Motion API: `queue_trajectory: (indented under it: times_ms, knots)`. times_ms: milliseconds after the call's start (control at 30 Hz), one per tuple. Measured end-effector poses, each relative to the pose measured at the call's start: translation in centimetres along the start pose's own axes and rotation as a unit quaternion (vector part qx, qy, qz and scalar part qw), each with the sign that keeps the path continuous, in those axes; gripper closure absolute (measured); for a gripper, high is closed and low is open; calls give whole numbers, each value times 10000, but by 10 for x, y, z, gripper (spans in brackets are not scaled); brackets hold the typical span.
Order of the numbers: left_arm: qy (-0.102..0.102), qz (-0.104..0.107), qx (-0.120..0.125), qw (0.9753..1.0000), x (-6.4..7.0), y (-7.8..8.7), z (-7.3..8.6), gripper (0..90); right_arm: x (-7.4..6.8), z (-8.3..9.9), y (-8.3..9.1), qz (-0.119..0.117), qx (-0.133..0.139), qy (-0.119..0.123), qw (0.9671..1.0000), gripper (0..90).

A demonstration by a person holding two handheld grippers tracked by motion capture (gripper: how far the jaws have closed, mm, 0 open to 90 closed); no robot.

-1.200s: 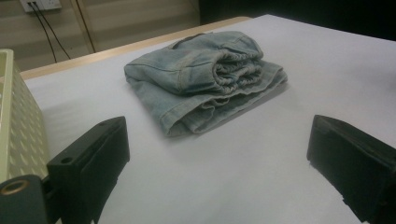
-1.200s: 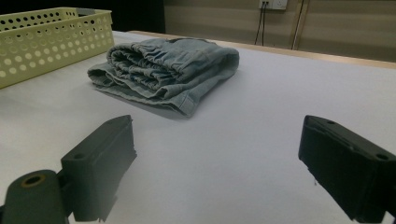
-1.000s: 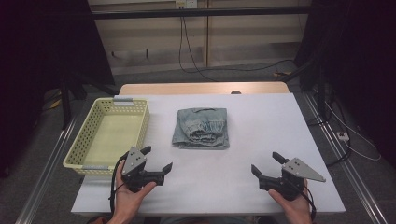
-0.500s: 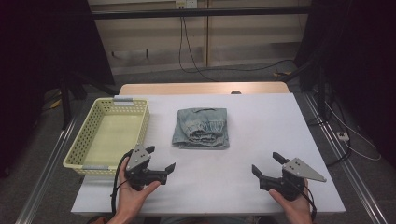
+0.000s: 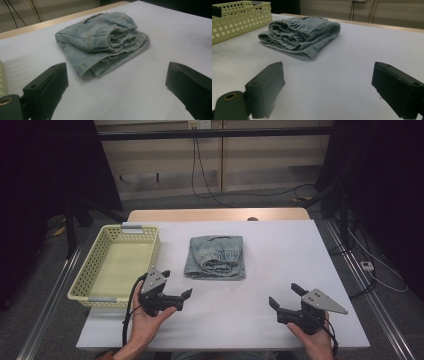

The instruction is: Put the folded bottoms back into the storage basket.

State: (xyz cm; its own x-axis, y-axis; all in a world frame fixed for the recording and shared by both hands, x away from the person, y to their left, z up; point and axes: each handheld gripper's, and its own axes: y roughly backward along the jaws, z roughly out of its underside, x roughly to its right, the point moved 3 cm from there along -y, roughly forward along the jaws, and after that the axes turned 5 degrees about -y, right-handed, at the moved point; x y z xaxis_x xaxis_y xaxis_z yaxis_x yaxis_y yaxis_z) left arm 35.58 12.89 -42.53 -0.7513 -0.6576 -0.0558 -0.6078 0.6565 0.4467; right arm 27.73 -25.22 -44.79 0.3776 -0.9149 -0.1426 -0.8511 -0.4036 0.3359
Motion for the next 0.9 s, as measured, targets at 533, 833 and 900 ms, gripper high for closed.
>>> queue_trajectory:
  times_ms: [533,833,900]
  knots:
    - [126,-86,14,9999,-8,-20,-21,46,-1,0,0,-22,-35,15,10000,114]
    - [191,-197,-136,9995,-17,-32,-31,46,0,1,0,-21,-58,-4,10000,116]
    - [230,-210,-135,9994,-19,-37,-34,47,-1,1,-1,-34,-69,-7,10000,117]
